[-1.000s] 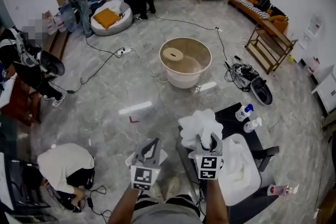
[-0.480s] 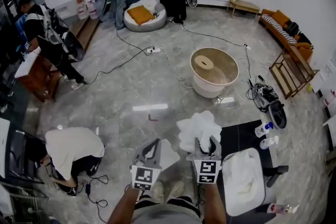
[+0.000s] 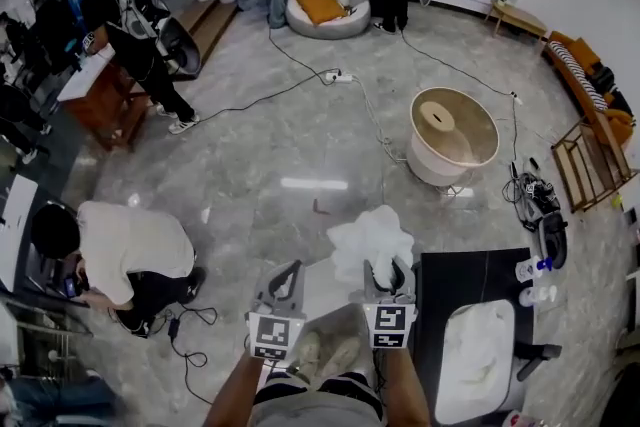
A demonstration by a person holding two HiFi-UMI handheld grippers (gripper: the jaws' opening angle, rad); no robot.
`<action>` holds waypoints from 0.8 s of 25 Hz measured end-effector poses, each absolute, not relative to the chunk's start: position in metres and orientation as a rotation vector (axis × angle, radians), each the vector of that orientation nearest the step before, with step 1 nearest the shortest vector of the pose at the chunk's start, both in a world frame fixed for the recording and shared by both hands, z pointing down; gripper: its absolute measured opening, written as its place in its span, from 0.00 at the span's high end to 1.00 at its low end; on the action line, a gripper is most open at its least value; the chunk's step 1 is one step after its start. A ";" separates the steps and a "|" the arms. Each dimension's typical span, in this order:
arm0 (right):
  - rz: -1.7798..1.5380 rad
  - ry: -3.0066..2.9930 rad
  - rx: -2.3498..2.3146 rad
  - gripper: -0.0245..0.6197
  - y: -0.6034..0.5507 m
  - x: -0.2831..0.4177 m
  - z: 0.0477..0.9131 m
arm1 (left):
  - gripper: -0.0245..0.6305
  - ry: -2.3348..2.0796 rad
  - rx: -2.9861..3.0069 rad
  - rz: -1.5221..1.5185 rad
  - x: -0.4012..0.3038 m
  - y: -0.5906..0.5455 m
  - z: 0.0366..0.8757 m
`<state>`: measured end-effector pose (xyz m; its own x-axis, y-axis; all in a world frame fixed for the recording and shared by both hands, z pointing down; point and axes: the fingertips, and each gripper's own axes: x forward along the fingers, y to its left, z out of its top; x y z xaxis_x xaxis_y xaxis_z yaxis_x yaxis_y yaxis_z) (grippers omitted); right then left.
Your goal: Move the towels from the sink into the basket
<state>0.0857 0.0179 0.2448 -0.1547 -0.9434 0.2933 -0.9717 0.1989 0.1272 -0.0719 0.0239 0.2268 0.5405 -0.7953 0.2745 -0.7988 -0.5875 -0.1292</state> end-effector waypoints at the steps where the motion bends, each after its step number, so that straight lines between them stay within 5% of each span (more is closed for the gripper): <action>1: 0.139 -2.181 1.791 0.72 0.015 0.080 0.251 | 0.95 -1.430 2.724 0.482 -0.077 0.023 0.232; 20: 0.306 -2.231 1.477 0.72 -0.037 -0.008 0.462 | 0.95 -1.479 2.444 0.612 -0.154 -0.024 0.438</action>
